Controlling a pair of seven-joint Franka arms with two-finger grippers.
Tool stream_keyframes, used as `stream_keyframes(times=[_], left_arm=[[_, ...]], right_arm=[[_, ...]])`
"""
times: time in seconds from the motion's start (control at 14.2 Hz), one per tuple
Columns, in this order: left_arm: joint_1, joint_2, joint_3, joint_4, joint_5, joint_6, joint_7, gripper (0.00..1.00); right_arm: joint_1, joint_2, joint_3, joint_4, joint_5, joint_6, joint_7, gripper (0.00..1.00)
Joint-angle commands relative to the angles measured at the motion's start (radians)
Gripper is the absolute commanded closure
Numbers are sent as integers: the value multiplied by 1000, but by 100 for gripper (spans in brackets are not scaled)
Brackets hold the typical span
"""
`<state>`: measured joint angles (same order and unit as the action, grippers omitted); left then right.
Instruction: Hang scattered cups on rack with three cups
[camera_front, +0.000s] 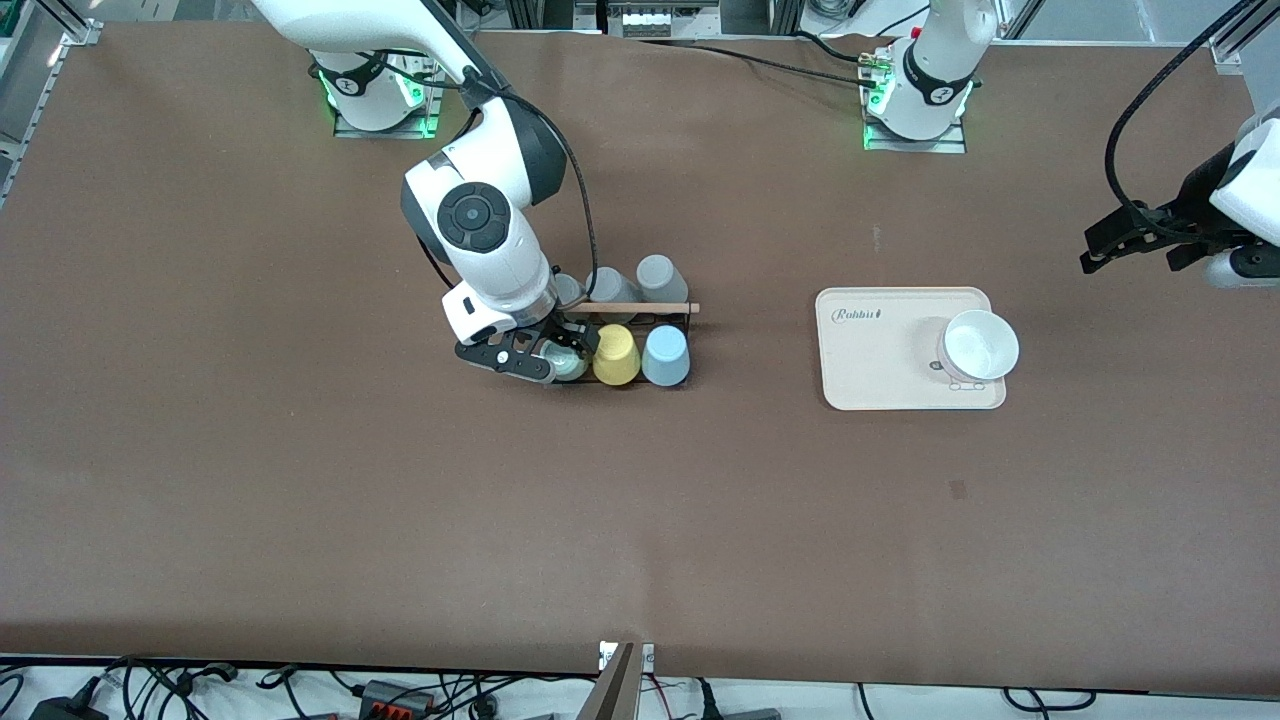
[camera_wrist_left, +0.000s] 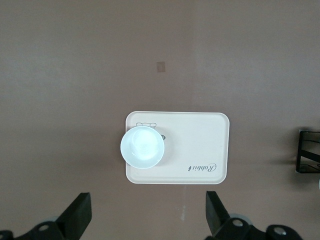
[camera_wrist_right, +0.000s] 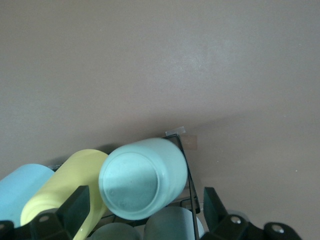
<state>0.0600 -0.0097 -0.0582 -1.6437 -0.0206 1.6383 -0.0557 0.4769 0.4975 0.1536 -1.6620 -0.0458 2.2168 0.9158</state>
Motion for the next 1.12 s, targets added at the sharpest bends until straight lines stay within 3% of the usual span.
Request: stream_keyframes(times=[0.0,0.21,0.49,0.84,1.05], left_arm=[[0,-6,-5,-1,13,0,8,0],[1,-6,-5,-1,13,3,8,0],[1,-6,-5,1,13,3,8,0],[1,-6,-6,4,14,15,8,0],[1,-6,-6,5,13,9,8,0]], right_arm=[[-9,-17,0,1,-19,1,-8,0],[-76,-109,0,-5,-17,-73,-98,0],[-242,-273,1,-7,-5,-233,-288,0],[-555,-431,-2,1,0,-431,-673,0],[-688,-494,-5,7,-2,-448,-742,0]])
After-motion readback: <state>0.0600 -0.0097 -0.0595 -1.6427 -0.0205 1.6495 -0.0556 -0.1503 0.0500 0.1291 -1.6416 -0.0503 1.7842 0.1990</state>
